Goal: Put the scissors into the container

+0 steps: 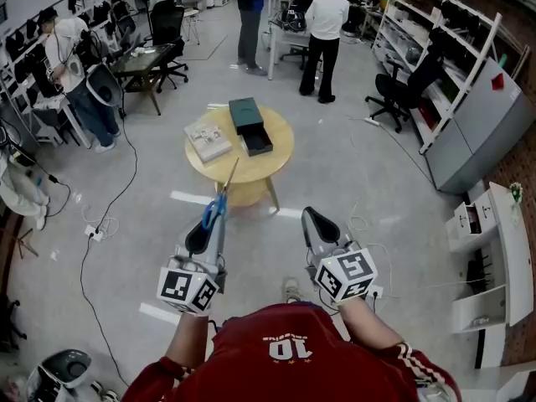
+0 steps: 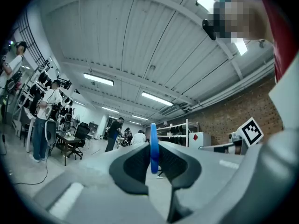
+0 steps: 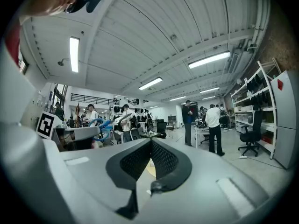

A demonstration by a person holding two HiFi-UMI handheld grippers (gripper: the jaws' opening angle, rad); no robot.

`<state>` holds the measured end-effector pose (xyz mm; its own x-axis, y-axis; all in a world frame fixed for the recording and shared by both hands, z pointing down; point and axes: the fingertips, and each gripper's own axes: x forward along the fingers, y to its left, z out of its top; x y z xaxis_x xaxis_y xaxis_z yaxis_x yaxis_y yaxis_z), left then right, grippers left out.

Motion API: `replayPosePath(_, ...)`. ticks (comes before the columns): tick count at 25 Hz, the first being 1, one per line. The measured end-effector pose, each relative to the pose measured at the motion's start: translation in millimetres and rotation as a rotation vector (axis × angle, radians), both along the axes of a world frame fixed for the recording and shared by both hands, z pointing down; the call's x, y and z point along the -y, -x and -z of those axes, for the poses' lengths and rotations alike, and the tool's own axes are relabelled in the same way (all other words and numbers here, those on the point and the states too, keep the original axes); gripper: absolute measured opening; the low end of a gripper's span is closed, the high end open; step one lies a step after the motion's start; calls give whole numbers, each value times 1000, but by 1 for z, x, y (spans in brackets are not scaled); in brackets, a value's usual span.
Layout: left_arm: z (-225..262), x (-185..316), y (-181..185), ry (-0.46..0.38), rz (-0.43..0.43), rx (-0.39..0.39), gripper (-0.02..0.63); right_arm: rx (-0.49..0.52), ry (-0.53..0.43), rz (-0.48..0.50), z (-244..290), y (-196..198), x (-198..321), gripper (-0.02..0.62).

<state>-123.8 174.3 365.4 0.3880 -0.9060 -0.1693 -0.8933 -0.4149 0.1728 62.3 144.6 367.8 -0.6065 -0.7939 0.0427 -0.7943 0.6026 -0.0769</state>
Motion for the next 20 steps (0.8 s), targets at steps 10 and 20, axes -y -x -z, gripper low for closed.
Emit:
replayPosePath(10,-2,0,8,0,0,-3,54,-8,-36,21,7,11,-1,-12)
replayPosePath(20,-11,7,4,27,31,-9,54,-10,-9,88,-3,15,8,-12)
